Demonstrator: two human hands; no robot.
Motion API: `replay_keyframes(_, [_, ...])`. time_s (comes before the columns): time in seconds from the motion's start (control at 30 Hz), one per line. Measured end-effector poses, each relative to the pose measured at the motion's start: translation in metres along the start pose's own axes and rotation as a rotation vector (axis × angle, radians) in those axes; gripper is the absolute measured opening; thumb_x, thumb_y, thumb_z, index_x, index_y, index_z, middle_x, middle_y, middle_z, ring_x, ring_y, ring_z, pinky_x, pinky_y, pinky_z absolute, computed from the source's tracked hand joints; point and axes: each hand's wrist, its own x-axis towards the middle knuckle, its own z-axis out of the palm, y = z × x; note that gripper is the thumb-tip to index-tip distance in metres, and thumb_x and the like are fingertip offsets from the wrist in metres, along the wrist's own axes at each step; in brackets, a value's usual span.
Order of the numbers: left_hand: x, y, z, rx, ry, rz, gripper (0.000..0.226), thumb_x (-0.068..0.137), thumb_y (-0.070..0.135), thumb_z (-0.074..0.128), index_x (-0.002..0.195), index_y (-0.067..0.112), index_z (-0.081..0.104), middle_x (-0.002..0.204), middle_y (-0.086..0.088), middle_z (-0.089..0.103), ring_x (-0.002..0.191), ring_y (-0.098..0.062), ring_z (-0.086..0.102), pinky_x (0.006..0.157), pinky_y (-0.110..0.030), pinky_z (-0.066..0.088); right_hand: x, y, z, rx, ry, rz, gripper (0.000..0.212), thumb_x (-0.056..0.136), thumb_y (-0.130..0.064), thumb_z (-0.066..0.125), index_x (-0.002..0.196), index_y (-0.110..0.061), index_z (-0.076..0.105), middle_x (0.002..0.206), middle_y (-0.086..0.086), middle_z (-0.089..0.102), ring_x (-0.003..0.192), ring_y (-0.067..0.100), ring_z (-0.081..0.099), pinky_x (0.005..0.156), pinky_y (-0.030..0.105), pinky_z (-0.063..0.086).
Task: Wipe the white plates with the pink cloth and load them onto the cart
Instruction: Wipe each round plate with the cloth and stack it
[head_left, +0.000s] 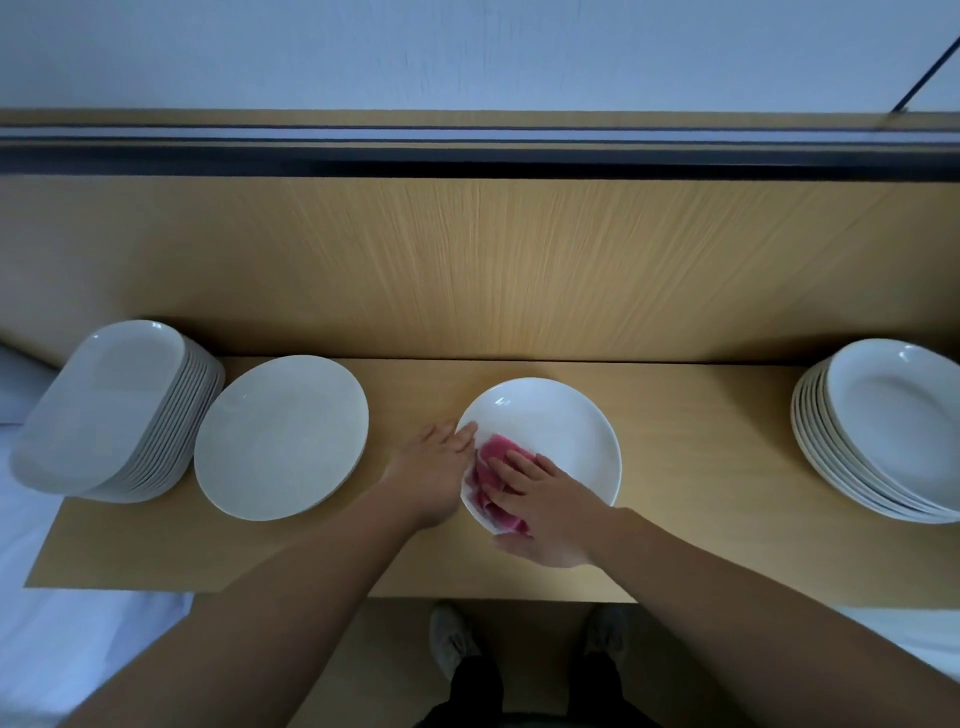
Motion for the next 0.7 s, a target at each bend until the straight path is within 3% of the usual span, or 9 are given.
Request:
replay_keyframes(0.13, [0.000, 0.000, -0.003, -0.031, -0.019, 0.000, 0.063, 0.098, 0.027, 0.033, 0.154, 0.016, 0.006, 0.162, 0.001, -0.004, 0.148, -0.020, 0.005, 0.121, -0.039, 0.009, -0.033, 0.015, 0.002, 0.025, -0.071, -0.051, 0.073, 0.087, -0.063, 0.006, 0.149, -0.031, 0.029, 0.162, 0.000, 0.011, 0.150, 0.023, -0.001, 0.120, 0.045, 0.006])
replay_keyframes(0.2, [-0.001, -0.001, -0.002, -0.034, -0.012, 0.002, 0.064, 0.096, 0.020, 0.034, 0.154, 0.015, 0.008, 0.162, 0.002, -0.004, 0.148, -0.020, 0.006, 0.121, -0.037, 0.012, -0.048, 0.027, 0.000, 0.059, -0.112, -0.046, 0.059, 0.094, -0.058, 0.020, 0.145, -0.034, 0.037, 0.161, -0.004, 0.016, 0.149, 0.021, 0.003, 0.119, 0.042, 0.008])
replay_keyframes(0.27, [-0.002, -0.001, -0.003, -0.047, -0.015, 0.000, 0.065, 0.095, 0.017, 0.033, 0.154, 0.015, 0.007, 0.162, 0.003, -0.006, 0.148, -0.019, 0.004, 0.121, -0.035, 0.011, -0.055, 0.040, -0.008, 0.116, -0.137, -0.060, 0.037, 0.099, -0.043, 0.039, 0.134, -0.034, 0.050, 0.155, -0.007, 0.030, 0.147, 0.019, 0.013, 0.117, 0.042, 0.020])
replay_keyframes(0.33, [-0.002, -0.001, -0.003, -0.055, -0.012, -0.004, 0.066, 0.095, 0.015, 0.033, 0.154, 0.015, 0.006, 0.162, 0.004, -0.008, 0.148, -0.018, -0.001, 0.121, -0.035, 0.008, -0.054, 0.046, -0.019, 0.184, -0.152, -0.065, 0.026, 0.098, -0.029, 0.047, 0.118, -0.032, 0.062, 0.139, -0.010, 0.047, 0.137, 0.017, 0.031, 0.107, 0.040, 0.035])
replay_keyframes(0.43, [-0.006, 0.003, -0.003, -0.051, 0.027, 0.001, 0.064, 0.094, 0.014, 0.034, 0.153, 0.013, 0.011, 0.162, -0.001, -0.007, 0.148, -0.019, -0.010, 0.120, -0.035, -0.002, -0.044, 0.048, -0.037, 0.263, -0.172, -0.033, 0.031, 0.095, -0.019, 0.047, 0.112, -0.035, 0.068, 0.121, -0.018, 0.055, 0.116, 0.010, 0.048, 0.093, 0.033, 0.043])
replay_keyframes(0.6, [-0.031, 0.017, 0.001, -0.029, 0.093, 0.180, 0.056, 0.096, 0.015, 0.039, 0.151, 0.015, 0.026, 0.161, 0.000, 0.015, 0.148, -0.015, 0.003, 0.115, -0.026, -0.008, -0.006, 0.059, -0.060, 0.049, 0.176, -0.113, 0.034, 0.093, -0.030, 0.037, 0.108, -0.040, 0.066, 0.116, -0.015, 0.058, 0.105, 0.016, 0.054, 0.080, 0.031, 0.042])
replay_keyframes(0.7, [-0.034, 0.019, 0.008, 0.015, 0.046, 0.232, 0.050, 0.099, 0.021, 0.034, 0.148, 0.013, 0.031, 0.159, -0.001, 0.021, 0.147, -0.015, 0.010, 0.117, -0.027, -0.005, 0.017, 0.062, -0.068, -0.115, 0.259, -0.117, 0.030, 0.095, -0.020, 0.051, 0.120, -0.031, 0.062, 0.139, -0.007, 0.048, 0.128, 0.020, 0.043, 0.088, 0.034, 0.035])
